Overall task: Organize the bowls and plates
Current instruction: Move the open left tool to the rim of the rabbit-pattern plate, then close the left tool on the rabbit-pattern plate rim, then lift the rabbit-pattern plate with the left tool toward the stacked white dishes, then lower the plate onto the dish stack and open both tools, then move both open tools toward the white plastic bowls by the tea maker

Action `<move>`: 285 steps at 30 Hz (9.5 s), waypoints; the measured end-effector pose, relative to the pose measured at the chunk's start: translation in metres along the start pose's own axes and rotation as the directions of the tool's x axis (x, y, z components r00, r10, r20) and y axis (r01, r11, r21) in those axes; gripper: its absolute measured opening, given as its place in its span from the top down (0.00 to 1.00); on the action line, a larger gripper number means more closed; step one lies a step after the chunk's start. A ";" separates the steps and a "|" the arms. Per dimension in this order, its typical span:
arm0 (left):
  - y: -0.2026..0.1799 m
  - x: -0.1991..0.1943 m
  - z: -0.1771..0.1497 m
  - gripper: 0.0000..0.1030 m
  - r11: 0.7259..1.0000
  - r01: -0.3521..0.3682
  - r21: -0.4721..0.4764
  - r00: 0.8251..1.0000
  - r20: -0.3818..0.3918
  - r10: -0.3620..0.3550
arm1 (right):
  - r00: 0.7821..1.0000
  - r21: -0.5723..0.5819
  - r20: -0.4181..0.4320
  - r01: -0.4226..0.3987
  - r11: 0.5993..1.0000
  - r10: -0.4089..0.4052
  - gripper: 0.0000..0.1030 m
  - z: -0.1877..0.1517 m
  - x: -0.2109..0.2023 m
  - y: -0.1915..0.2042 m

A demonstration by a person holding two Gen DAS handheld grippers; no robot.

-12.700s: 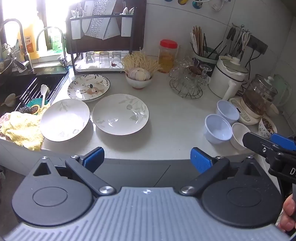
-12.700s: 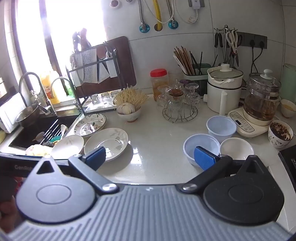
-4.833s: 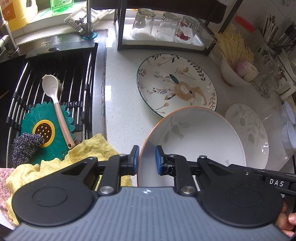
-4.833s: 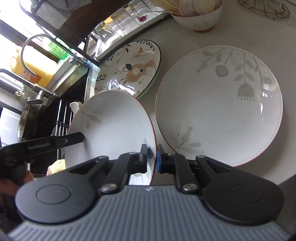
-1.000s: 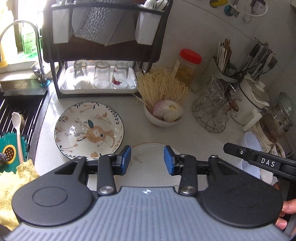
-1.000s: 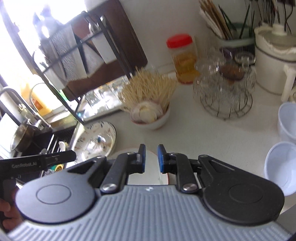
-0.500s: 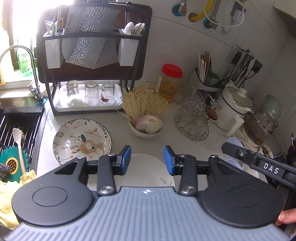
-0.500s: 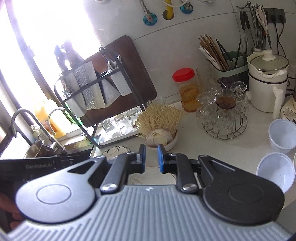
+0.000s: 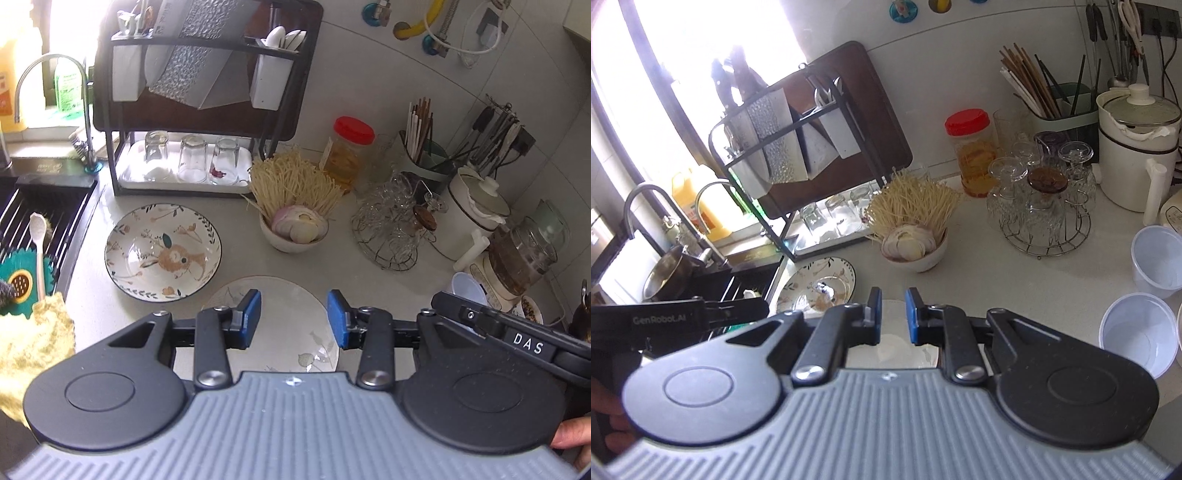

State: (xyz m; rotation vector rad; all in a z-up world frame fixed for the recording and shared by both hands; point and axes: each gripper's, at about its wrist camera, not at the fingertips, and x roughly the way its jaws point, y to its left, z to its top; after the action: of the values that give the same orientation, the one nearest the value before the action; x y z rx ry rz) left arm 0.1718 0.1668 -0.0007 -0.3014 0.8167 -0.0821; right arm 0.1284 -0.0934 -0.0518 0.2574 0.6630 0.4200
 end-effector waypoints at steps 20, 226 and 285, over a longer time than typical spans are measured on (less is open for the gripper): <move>0.002 0.001 -0.020 0.56 0.989 -0.134 -0.062 0.991 -0.010 0.134 | 0.991 -0.090 -0.096 -0.104 0.991 0.095 0.83 -0.009 0.011 -0.008; 0.082 0.153 0.038 0.56 0.988 0.039 0.147 0.944 -0.331 0.012 | 0.929 0.220 -0.309 0.281 0.934 -0.206 0.78 -0.053 0.140 -0.011; -0.146 0.050 -0.055 0.55 0.940 0.185 0.286 0.973 -0.186 -0.134 | 0.942 0.232 0.100 0.290 0.928 -0.319 0.78 -0.072 -0.109 -0.079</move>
State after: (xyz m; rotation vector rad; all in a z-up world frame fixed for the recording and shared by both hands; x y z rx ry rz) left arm 0.1724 0.0056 -0.0281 -0.0707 0.9278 -0.3860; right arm 0.0280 -0.2063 -0.0764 0.3781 0.6021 0.0292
